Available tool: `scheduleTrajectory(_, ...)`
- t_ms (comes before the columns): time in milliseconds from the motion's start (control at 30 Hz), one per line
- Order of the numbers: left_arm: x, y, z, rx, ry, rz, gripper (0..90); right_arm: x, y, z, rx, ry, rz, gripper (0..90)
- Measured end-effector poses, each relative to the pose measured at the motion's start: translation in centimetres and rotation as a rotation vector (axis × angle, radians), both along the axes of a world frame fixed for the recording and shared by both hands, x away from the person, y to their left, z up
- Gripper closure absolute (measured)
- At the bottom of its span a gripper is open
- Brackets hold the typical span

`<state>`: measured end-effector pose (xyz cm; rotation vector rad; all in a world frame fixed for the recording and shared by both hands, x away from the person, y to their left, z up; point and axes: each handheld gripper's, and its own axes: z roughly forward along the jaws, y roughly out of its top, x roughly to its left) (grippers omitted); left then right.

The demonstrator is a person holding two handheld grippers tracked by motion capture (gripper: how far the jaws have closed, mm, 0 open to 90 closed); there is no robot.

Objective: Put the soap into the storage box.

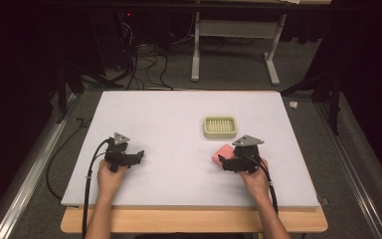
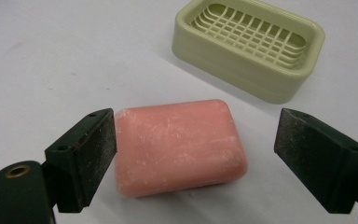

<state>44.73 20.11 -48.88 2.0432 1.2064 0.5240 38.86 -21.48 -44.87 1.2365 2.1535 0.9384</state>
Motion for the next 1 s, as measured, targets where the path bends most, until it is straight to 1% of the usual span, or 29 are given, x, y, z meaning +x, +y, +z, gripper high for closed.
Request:
scheduleTrajectory(67, 0.0, 0.0, 0.0, 0.0, 0.0, 0.0, 19.3, 0.3, 0.2, 0.0, -0.004, 0.007, 0.003, 13.7)
scheduleTrajectory(133, 0.0, 0.0, 0.0, 0.0, 0.0, 0.0, 19.3, 0.5, 0.2, -0.1, -0.008, 0.004, 0.011, 13.7)
scheduleTrajectory(233, 0.0, 0.0, 0.0, 0.0, 0.0, 0.0, 19.3, 0.9, 0.4, -0.2, -0.01, 0.019, 0.013, 13.7)
scheduleTrajectory(367, 0.0, 0.0, 0.0, 0.0, 0.0, 0.0, 19.3, 1.4, 0.4, -0.5, -0.011, 0.019, 0.023, 13.6)
scheduleTrajectory(433, 0.0, 0.0, 0.0, 0.0, 0.0, 0.0, 19.3, 1.5, 0.5, -0.8, -0.01, 0.033, 0.026, 13.4)
scheduleTrajectory(500, 0.0, 0.0, 0.0, 0.0, 0.0, 0.0, 19.3, 1.6, 0.5, -0.9, -0.001, 0.041, 0.033, 13.2)
scheduleTrajectory(633, 0.0, 0.0, 0.0, 0.0, 0.001, 0.0, 19.3, 1.7, 0.6, -1.0, -0.002, 0.04, 0.046, 13.0)
scheduleTrajectory(733, 0.0, 0.0, 0.0, 0.0, 0.0, 0.0, 19.3, 1.9, 0.7, -1.2, 0.011, 0.053, 0.057, 12.7)
scheduleTrajectory(1000, 0.0, 0.0, 0.0, 0.0, 0.0, 0.0, 19.3, 2.2, 0.9, -1.7, 0.005, 0.08, 0.064, 12.6)
